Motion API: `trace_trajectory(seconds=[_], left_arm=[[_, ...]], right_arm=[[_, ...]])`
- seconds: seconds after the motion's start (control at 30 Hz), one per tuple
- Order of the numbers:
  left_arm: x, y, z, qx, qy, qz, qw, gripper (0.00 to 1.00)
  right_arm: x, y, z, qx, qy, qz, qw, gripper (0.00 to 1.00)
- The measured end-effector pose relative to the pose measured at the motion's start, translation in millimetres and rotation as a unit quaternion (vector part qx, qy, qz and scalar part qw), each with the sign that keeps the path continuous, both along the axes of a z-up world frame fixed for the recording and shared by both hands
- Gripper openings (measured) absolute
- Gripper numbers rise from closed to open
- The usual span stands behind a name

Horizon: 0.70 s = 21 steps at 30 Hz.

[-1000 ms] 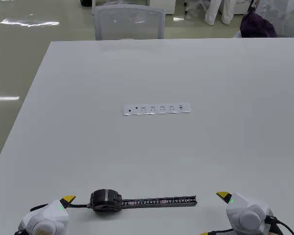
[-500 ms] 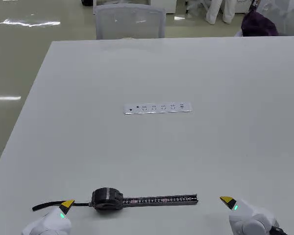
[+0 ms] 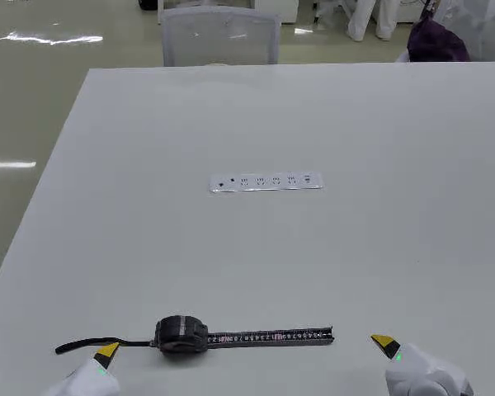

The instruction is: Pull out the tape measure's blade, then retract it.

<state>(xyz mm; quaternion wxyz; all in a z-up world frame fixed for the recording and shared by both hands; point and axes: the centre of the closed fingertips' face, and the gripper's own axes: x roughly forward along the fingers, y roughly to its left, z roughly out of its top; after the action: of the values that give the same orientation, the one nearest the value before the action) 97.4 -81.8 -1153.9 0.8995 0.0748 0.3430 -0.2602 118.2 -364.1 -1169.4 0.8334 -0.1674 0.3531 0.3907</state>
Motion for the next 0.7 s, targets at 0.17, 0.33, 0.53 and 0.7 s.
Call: trace_trajectory(seconds=[0.17,0.33,0.53,0.7], left_arm=[[-1.2,-0.9,2.8,-0.001,-0.004,0.009,0.9999,0.99],[0.4,1.7,6.3,-0.015,-0.008,0.038,0.9991,0.99],[-1.0,3.0,5.2,-0.012,-0.005,0.05,0.9987,0.99],[-1.2,-0.8,6.3,-0.017,-0.004,0.054,0.9984,0.99]], right_arm=[[-3.0,3.8,3.4,0.002,-0.001,-0.003,1.0,0.91],[-5.4,5.8,4.1,0.002,0.001,-0.008,1.0,0.91],[-6.1,8.7,5.5,0.011,0.001,-0.017,0.9998,0.91],[-7.8,9.7,6.0,0.014,0.002,-0.017,0.9998,0.92]])
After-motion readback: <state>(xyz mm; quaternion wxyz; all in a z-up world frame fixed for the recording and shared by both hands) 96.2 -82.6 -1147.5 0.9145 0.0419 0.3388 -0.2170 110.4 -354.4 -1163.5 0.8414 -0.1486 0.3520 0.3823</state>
